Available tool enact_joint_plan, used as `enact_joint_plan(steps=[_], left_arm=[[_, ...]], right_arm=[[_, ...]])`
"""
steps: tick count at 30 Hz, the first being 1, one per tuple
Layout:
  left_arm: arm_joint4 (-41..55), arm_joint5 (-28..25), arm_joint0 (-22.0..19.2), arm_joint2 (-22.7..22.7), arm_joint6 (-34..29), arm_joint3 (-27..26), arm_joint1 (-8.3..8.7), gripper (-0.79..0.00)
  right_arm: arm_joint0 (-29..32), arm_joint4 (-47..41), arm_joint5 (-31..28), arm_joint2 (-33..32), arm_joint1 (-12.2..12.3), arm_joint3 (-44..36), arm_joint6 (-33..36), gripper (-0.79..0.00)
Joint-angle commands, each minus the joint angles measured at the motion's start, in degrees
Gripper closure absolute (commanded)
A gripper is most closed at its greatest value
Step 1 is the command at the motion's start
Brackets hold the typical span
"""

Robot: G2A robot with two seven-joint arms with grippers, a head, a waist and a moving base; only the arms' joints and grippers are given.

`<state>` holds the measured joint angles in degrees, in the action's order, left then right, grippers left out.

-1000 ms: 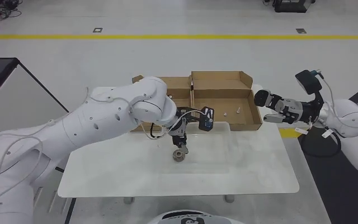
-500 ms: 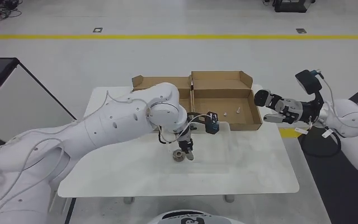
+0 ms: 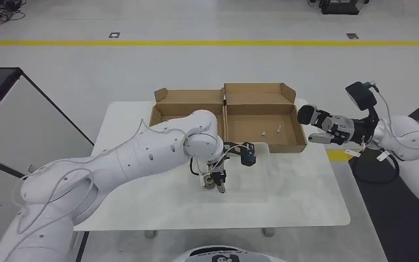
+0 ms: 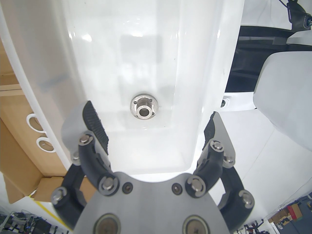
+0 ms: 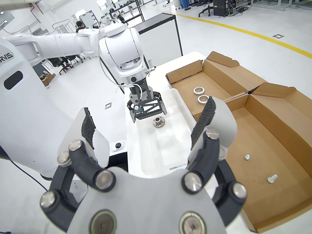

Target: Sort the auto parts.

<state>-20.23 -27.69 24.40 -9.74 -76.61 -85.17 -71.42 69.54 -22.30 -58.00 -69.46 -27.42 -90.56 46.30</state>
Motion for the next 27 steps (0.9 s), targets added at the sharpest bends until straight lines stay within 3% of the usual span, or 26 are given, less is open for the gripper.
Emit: enact_joint_plan(steps=[1,14,23,27], left_arm=[[-0.2,-0.3,0.0,0.0,0.3,0.4,0.1,-0.785],[-1.4,-1.0,0.7,0.0,1.0,2.0,1.28,-0.705],[-4.4,-1.4,2.4,0.0,1.4,3.3,1.57,-0.582],[-4.8,-1.6,2.5,0.0,1.6,3.9,1.57,-0.477]], right_arm=[[0.0,0.0,0.0,0.0,0.0,0.0,0.0,-0.785],[0.0,0.0,0.0,0.0,0.0,0.0,0.0,-0.785],[0.0,0.0,0.0,0.0,0.0,0.0,0.0,-0.785],[0.0,0.0,0.0,0.0,0.0,0.0,0.0,-0.785]])
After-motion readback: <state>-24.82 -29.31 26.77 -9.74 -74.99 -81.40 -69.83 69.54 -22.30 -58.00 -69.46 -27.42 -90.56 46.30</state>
